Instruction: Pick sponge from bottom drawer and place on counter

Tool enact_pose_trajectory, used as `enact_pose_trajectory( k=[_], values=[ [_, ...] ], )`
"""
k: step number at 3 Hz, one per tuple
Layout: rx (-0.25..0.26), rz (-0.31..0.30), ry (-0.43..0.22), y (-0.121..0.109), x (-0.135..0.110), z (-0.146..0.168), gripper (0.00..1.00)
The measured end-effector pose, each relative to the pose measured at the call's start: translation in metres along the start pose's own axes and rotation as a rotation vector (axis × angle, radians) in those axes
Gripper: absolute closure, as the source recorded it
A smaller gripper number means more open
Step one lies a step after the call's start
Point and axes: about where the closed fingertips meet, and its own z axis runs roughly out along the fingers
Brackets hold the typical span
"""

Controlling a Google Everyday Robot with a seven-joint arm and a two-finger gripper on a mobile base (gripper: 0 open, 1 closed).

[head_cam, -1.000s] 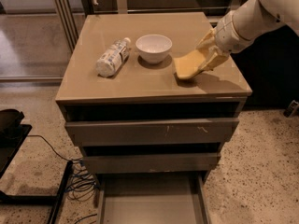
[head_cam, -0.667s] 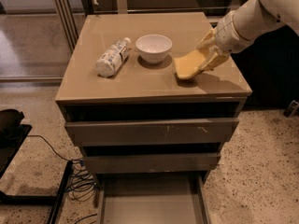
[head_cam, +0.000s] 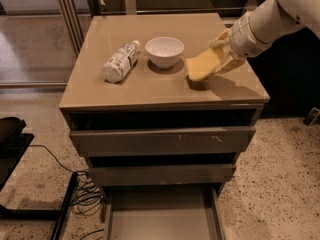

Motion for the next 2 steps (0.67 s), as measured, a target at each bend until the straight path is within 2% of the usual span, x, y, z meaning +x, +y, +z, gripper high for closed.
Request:
enact_pose_trajectory(
  k=[1, 2],
  values=[
    [0.0, 0.0, 0.0, 0.0, 0.0, 0.0, 0.0],
    [0.0, 0.0, 0.0, 0.0, 0.0, 0.0, 0.0]
  ],
)
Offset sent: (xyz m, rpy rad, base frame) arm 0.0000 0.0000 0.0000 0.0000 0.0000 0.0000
